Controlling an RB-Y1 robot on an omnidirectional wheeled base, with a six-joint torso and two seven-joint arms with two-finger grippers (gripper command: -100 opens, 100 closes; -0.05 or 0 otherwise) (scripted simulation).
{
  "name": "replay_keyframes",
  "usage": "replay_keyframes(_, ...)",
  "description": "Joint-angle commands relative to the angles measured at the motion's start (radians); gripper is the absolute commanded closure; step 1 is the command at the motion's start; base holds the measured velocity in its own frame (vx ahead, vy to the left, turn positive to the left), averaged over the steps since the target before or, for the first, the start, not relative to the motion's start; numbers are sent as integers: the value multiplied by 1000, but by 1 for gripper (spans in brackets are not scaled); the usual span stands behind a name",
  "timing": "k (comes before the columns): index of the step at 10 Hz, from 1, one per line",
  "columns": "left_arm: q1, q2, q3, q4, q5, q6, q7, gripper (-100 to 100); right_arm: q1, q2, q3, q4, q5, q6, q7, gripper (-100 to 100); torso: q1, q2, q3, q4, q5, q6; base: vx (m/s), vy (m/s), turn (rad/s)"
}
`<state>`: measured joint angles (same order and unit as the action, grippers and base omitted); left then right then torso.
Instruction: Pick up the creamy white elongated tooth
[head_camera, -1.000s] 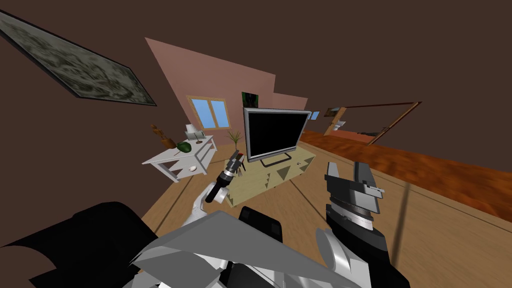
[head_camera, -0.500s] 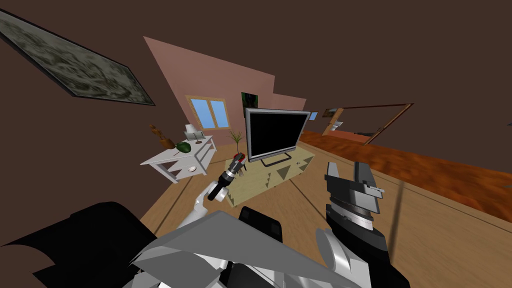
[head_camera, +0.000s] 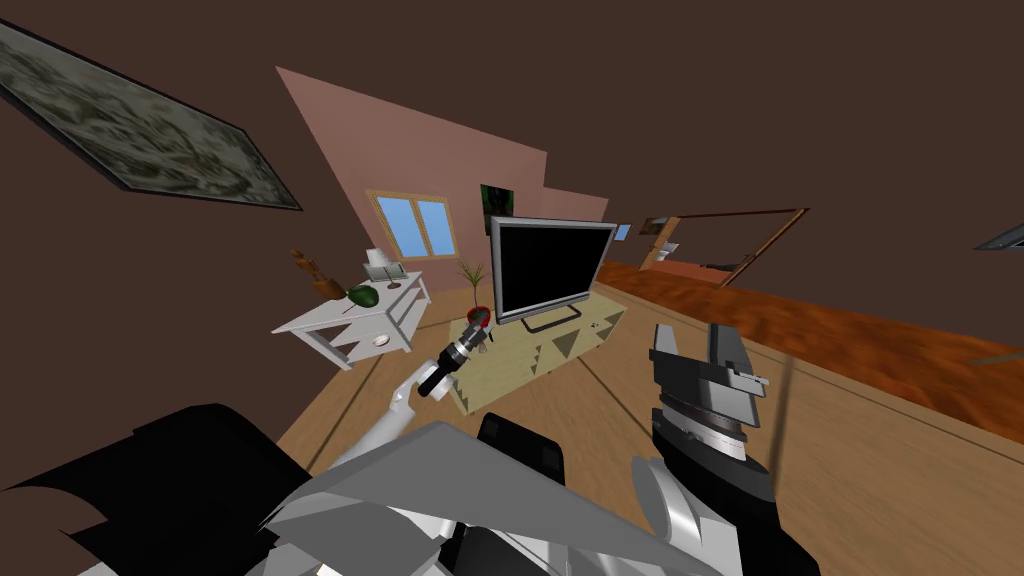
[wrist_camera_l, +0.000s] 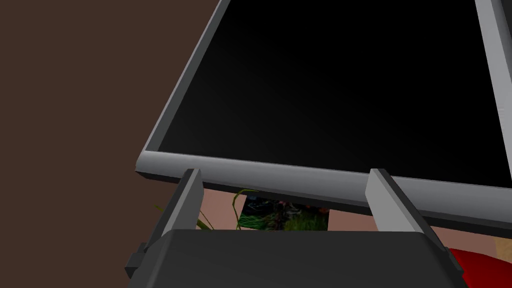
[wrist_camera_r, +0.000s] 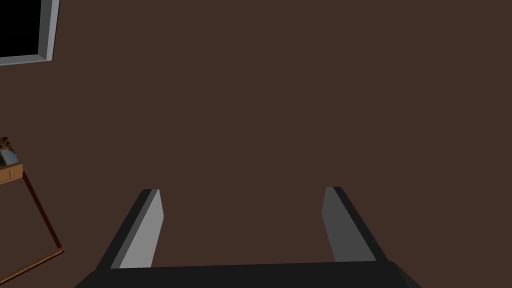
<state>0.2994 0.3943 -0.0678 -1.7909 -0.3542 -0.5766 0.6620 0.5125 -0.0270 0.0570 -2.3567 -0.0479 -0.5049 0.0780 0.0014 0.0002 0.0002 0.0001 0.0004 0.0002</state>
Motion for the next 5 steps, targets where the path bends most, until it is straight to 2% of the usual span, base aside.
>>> replay_keyframes(1, 0, 14, 1, 29, -20, -13, 27, -100, 0, 0, 0, 0, 0, 0, 0, 0, 0, 0, 0, 0, 0, 0, -5, 21, -35)
replay_keyframes(2, -13, 40, -3, 68, -64, -27, 70, -100, 0, 0, 0, 0, 0, 0, 0, 0, 0, 0, 0, 0, 0, 0, 2, 22, -57)
replay_keyframes(3, -13, 40, -3, 82, -65, -27, 71, -100, 0, 0, 0, 0, 0, 0, 0, 0, 0, 0, 0, 0, 0, 0, 1, 17, -34)
replay_keyframes(4, -26, 66, -7, 122, -107, -42, 112, -100, 0, 0, 0, 0, 0, 0, 0, 0, 0, -1, 0, 0, 0, 0, 1, 13, -63)
replay_keyframes(5, -26, 66, -7, 137, -111, -42, 115, -100, 0, 0, 0, 0, 0, 0, 0, 0, 0, -1, 0, 0, 0, 0, 2, 12, -40)
